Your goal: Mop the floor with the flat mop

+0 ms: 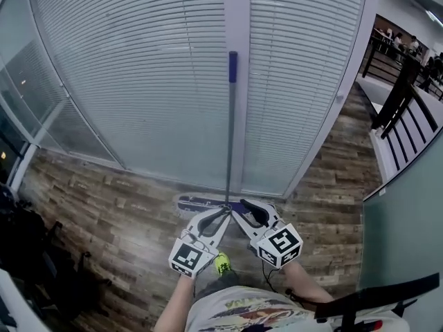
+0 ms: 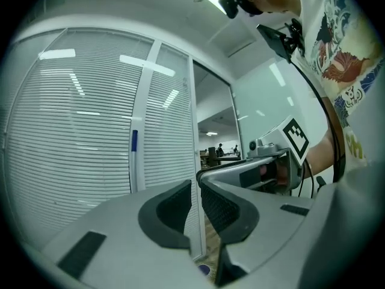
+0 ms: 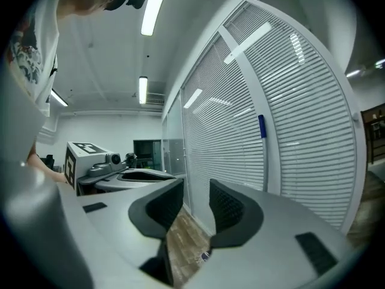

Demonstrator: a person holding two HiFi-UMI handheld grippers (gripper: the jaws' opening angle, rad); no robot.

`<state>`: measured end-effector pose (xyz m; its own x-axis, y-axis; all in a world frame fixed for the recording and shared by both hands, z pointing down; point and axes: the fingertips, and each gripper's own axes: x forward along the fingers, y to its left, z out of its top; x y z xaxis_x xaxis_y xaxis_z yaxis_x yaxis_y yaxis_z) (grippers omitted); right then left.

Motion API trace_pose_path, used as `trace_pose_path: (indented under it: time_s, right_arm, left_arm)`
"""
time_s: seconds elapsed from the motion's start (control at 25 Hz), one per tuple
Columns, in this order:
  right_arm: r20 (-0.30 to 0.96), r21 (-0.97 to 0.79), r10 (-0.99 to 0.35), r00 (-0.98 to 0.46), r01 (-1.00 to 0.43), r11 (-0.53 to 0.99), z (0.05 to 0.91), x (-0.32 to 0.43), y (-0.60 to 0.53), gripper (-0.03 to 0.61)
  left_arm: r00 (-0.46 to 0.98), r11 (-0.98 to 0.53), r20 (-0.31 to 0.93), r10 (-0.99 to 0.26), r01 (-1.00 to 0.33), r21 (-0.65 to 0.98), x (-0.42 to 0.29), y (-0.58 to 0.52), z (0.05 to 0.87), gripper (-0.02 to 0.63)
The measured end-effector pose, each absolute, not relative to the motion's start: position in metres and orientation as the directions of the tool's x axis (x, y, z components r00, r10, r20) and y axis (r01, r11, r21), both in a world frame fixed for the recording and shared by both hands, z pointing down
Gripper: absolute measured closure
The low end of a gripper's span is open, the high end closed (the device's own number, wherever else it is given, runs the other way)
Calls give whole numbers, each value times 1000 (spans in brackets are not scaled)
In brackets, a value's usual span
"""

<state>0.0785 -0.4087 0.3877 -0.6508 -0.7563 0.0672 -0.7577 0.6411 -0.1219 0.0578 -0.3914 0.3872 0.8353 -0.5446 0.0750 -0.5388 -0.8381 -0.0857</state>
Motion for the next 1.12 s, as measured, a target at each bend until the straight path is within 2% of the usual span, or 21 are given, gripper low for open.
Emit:
trace_pose_path:
  time_s: [0.32,0.44,0.8,1.12]
  right_arm:
    - [100,-74,-812,-576,-818,571,383,73,-534,430]
    - [116,-65,-832,-542,-840,539,386,81,-568,430]
    - [108,-15,-863,-493,-869,495,370,110,-681,428]
    - [98,-27,-846,-525,-851,525,365,154,-805,426]
  left_arm:
    - [849,-853,91,-520,-510,-112,43,-517,388,540]
    - [855,-863,117,-506,-498,-91,50,-552,397,493]
    - [842,-849,127,-525,-508,-142,84,-665,396,488]
    - [810,-827,169,-561,-537,-168,138,-797,404,488]
